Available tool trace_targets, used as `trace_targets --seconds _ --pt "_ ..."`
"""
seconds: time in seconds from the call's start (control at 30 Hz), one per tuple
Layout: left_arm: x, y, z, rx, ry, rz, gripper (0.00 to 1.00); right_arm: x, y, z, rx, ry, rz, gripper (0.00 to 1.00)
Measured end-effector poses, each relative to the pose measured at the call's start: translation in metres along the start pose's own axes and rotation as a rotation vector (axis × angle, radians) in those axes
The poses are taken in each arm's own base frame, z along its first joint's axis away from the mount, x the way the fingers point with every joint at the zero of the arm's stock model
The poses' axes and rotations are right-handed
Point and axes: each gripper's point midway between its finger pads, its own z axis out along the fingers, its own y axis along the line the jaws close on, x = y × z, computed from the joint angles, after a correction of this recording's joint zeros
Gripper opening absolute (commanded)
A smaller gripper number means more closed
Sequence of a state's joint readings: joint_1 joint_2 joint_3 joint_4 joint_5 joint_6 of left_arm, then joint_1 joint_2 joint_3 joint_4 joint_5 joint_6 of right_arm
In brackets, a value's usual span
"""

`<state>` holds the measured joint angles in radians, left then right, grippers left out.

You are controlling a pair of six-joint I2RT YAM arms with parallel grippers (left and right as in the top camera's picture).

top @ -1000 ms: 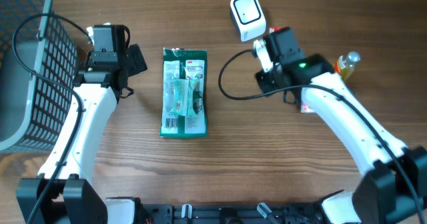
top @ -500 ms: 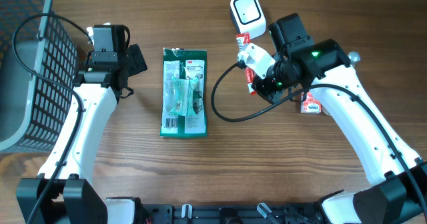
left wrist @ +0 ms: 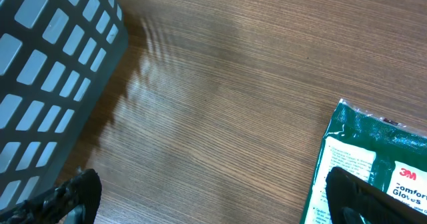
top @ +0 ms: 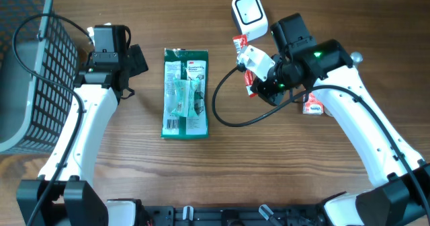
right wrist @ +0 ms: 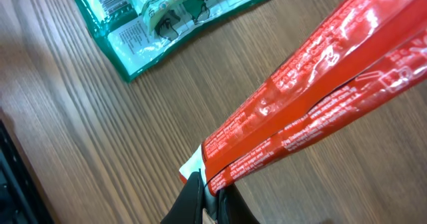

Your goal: Scan the item barcode

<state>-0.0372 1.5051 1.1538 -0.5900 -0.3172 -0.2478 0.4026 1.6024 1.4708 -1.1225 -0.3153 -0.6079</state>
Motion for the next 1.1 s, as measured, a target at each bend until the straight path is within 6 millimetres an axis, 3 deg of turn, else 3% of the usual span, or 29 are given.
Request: trace_targets --seconds 0.2,0.57,0.8,0.9,1.1 --pt "0.000 0.000 0.000 0.000 0.000 0.000 1.00 0.011 0.005 0.009 -0.038 0.044 0.019 0.04" --pt "0.000 0.000 0.000 0.000 0.000 0.000 1.00 0.075 0.007 0.099 -0.181 0.314 0.123 0.04" --pt "0.000 0.000 0.000 0.000 0.000 0.000 1.00 0.080 -0.015 0.130 -0.114 0.335 0.164 0.04" --pt "0.000 0.000 0.000 0.000 0.000 0.000 1.00 0.084 -0.016 0.138 -0.114 0.346 0.172 0.16" --pt "0.000 0.000 0.000 0.000 0.000 0.000 1.00 0.083 -0.019 0.142 -0.102 0.343 0.187 0.24"
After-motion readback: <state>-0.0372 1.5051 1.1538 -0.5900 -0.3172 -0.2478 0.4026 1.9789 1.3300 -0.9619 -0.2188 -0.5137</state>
